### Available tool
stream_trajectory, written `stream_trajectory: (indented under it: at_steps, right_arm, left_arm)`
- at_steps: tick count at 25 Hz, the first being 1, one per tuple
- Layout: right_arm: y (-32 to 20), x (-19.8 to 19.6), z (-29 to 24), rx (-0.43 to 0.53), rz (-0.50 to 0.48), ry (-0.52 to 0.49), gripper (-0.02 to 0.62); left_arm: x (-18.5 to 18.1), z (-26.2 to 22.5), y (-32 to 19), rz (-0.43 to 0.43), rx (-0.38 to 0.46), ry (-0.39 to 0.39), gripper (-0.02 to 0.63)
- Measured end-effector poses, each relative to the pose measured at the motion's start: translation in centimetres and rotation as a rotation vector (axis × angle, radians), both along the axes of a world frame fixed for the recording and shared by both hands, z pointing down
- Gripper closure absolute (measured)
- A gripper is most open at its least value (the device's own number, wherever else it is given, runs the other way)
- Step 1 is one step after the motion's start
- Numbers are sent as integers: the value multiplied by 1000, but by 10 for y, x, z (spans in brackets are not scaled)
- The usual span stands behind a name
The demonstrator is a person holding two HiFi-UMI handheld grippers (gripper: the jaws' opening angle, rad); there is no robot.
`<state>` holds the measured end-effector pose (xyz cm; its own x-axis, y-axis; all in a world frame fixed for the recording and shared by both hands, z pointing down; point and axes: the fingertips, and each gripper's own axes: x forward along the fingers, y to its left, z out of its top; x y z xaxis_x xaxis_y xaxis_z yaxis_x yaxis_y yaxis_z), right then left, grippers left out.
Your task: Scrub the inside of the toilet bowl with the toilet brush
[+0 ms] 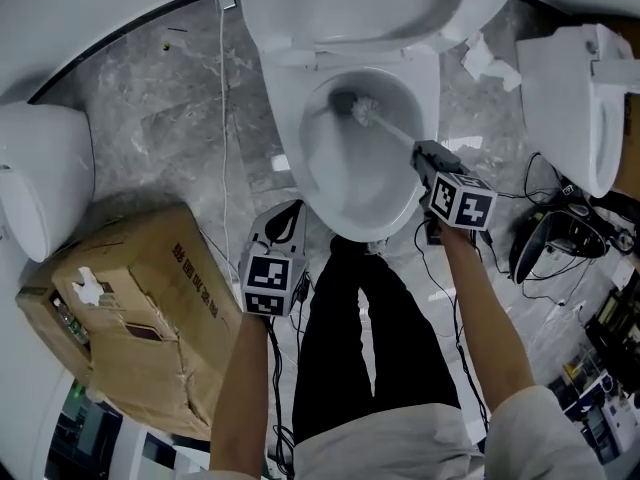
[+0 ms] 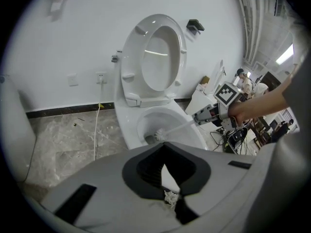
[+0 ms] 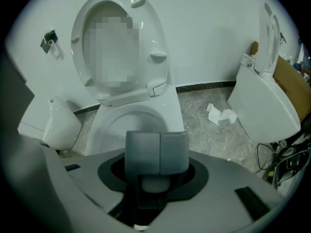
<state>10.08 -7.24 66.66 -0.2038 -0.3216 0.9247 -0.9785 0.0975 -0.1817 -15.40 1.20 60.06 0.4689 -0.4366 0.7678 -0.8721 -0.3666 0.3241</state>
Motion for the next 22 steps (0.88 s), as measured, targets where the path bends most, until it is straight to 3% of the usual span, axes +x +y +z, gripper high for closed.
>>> stream_trajectory:
  at_steps: [11,18,22]
  right_arm:
    - [61,-10,13,-87,5,22,413]
    - [109,-42,24,-159,9,-2,417]
    - [121,-51,18,-175,-76,22,417]
  left_arm:
    - [-22,-3,8,-44,11,-21,578]
    - [-19,-14,18,-60,15,-30,578]
    - [-13,-25,26,-53,36,-31,578]
